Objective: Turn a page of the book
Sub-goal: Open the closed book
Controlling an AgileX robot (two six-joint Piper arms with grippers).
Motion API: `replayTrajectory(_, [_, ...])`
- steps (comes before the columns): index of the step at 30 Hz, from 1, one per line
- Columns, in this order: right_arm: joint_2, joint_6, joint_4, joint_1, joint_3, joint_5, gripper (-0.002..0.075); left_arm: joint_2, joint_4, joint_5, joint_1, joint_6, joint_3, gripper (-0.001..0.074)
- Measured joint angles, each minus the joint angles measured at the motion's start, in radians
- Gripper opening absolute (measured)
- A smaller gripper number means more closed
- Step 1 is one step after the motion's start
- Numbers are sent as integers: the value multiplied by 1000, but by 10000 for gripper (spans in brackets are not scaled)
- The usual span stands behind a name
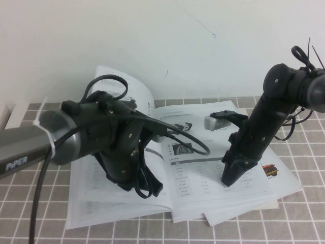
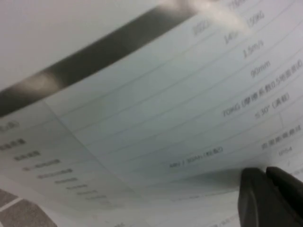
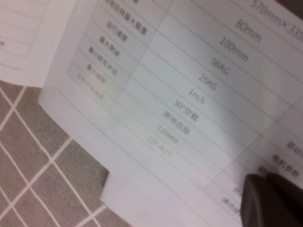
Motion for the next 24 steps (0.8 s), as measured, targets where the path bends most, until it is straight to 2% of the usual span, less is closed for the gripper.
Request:
replayTrajectory(5, [0,0,0,0,0,0,-1,90,-4,0,29,0,0,-4])
replayTrajectory(15, [0,2,2,0,-2,0,-1,148,-2,-26,28,4,0,-4])
replayTrajectory(20, [-7,0,-14,0,-38,2,-1,82,11,-20,28,4,0,-4])
replayTrajectory(24, [-82,0,-29,0,-102,2,-1,-71,50,-40,28,4,0,-4])
